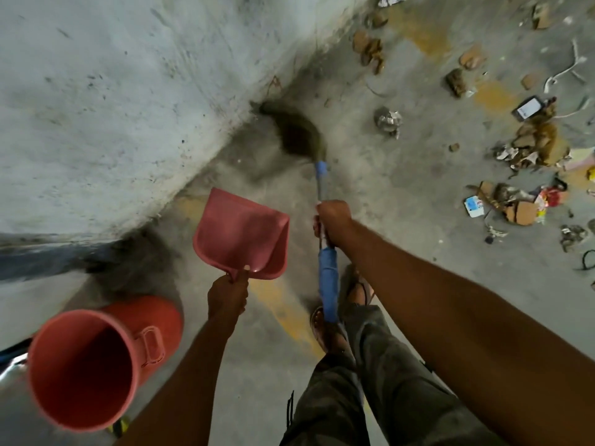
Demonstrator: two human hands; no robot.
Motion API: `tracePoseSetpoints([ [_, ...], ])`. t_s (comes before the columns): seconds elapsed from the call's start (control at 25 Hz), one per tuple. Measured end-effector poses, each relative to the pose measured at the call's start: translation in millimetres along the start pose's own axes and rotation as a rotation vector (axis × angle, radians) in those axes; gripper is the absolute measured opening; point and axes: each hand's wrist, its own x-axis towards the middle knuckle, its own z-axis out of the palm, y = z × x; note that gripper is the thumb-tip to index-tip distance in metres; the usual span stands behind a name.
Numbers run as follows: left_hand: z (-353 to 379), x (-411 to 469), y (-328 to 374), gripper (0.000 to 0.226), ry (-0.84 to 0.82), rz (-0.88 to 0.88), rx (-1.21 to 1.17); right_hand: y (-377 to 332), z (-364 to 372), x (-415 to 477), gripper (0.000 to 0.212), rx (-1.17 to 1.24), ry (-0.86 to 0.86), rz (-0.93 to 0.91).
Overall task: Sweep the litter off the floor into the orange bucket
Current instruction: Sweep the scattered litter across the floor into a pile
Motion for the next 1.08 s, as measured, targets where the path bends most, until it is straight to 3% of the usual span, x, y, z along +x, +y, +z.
tracePoseSetpoints([
  [0.08,18,0,23,0.043,-0.034,0.01,0.024,-12,-6,-3,0.04,-0.014,0.194,-0.077],
  [0.16,36,-3,50,0.043,-0.06,0.015,0.032,-12,-11,-18,0.041,0.05,0.277,-0.139],
  [0.24,49,-2,77,0.044,-0.061,0.028,0.04,-11,-20,-33,0.036,0.063,0.252,-0.208],
  [0.36,57,4,109,0.044,-0.071,0.044,0.056,-32,-27,-24,0.021,-0.016,0.034,-0.259],
  [0.44,55,11,120,0.043,-0.069,0.055,0.068,-70,-23,4,0.009,-0.002,-0.07,-0.173],
  [0.52,54,22,127,0.043,-0.065,0.068,0.083,-109,-18,34,0.015,0.099,-0.09,-0.046],
  [0.6,50,36,134,0.043,-0.076,0.079,0.094,-132,-15,46,0.013,0.064,-0.016,-0.04],
  [0.76,44,63,157,0.049,-0.105,0.11,0.174,-116,-4,4,0.042,0.136,0.246,-0.167],
  [0.92,44,94,195,0.049,-0.152,0.17,0.228,-137,-16,27,0.01,0.178,0.04,-0.191],
  [1.08,46,122,235,0.048,-0.228,0.279,0.305,-176,-28,85,0.015,0.365,0.221,0.037],
])
